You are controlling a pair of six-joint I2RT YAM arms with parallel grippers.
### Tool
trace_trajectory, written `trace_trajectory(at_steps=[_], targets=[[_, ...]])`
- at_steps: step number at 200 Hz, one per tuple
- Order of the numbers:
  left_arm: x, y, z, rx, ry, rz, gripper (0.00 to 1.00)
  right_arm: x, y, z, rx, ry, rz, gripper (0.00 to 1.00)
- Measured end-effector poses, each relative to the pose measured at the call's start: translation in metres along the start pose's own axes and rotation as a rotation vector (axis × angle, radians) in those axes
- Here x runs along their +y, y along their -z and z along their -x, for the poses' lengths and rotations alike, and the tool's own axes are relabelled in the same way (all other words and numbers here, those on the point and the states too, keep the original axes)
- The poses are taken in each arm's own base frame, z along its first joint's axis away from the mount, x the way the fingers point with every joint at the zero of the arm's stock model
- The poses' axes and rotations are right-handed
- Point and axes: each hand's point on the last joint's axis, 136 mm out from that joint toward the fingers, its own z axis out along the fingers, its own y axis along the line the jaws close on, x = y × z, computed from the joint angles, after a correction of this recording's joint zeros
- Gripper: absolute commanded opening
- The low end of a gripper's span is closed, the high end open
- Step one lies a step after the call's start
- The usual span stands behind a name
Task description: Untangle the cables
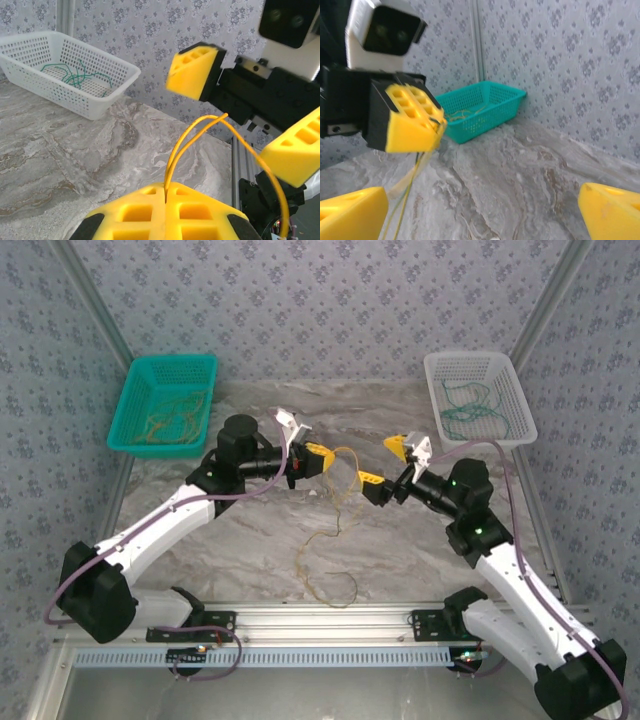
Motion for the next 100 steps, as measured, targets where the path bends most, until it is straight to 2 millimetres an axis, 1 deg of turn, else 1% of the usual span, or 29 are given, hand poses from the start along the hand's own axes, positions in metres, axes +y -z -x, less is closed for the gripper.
trace_trajectory(at_steps=[12, 53, 62, 70, 76, 81, 92, 97, 100], targets=[[0.0, 0.0, 0.0, 0.0, 0.0, 0.0, 0.0, 0.001, -0.001, 0.001, 0.001, -0.011, 0.009, 1.0], [0.0, 0.0, -0.001, 0.002, 0.001, 0.0, 0.0, 0.004, -0.009, -0.01, 0.038, -0.068, 0.049, 1.0], [0.0, 0.0, 0.0, 0.002, 0.001, 0.0, 0.0, 0.004, -0.013, -0.012, 0.048, -0.076, 0.057, 0.98], [0.0, 0.0, 0.0, 0.002, 0.001, 0.0, 0.0, 0.004, -0.018, -0.014, 0.062, -0.088, 0.065, 0.94], [0.0, 0.0, -0.001, 0.002, 0.001, -0.001, 0.0, 0.004, -0.023, -0.015, 0.073, -0.096, 0.07, 0.9], [0.0, 0.0, -0.001, 0.002, 0.001, -0.001, 0.0, 0.003, -0.027, -0.017, 0.084, -0.103, 0.074, 0.83], [-0.001, 0.0, -0.001, 0.002, 0.001, -0.002, 0.0, 0.003, -0.036, -0.022, 0.109, -0.121, 0.081, 0.56], [-0.001, 0.0, -0.001, 0.003, 0.001, -0.002, 0.0, 0.002, -0.039, -0.024, 0.121, -0.123, 0.08, 0.46], [-0.001, -0.001, -0.001, 0.003, 0.001, -0.003, 0.0, 0.002, -0.042, -0.025, 0.128, -0.128, 0.08, 0.37]])
